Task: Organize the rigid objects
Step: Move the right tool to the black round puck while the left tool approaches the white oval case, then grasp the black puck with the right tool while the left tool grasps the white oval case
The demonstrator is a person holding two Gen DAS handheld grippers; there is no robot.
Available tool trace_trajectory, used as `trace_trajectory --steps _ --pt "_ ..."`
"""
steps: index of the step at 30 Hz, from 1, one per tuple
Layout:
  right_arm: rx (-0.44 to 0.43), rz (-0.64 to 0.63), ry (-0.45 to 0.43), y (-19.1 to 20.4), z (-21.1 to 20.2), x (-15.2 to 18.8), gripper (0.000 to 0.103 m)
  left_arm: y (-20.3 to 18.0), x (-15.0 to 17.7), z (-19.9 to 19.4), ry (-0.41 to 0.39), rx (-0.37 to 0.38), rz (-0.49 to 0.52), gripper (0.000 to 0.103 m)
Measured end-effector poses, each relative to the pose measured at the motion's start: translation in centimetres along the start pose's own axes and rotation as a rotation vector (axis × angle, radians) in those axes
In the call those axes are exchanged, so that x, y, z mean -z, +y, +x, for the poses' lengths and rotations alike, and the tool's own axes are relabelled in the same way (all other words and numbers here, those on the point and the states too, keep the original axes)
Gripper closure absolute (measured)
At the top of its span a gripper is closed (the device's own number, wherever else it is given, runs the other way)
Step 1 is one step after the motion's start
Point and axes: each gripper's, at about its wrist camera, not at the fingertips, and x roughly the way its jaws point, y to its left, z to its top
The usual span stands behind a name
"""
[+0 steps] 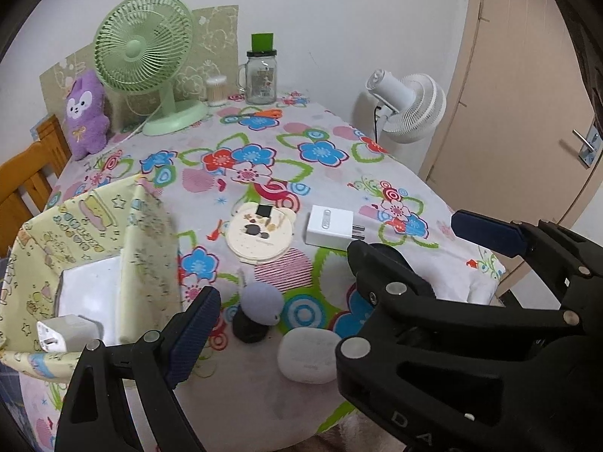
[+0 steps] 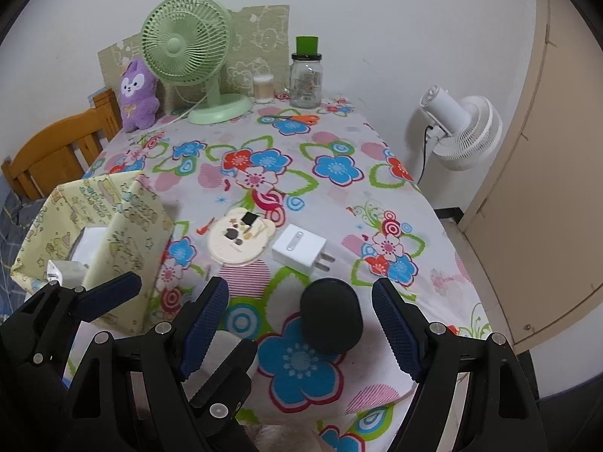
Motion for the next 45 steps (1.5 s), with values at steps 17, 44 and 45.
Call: trace_trajectory --steps 17,44,45 --pt "-0.025 0.011 0.026 -2.0 3.7 2.7 0.022 -0.9 2.3 3.8 0.036 -0.047 -0.023 0.014" --pt "-0.03 0.044 0.072 -2.2 5.6 6.9 0.022 -1.7 6.2 4.6 0.014 -0.06 -0.003 0.035" --pt "-0.034 0.047 0.073 -2.2 5.6 6.9 0.022 -1.8 6.2 4.5 0.013 -0.055 0.001 0.038"
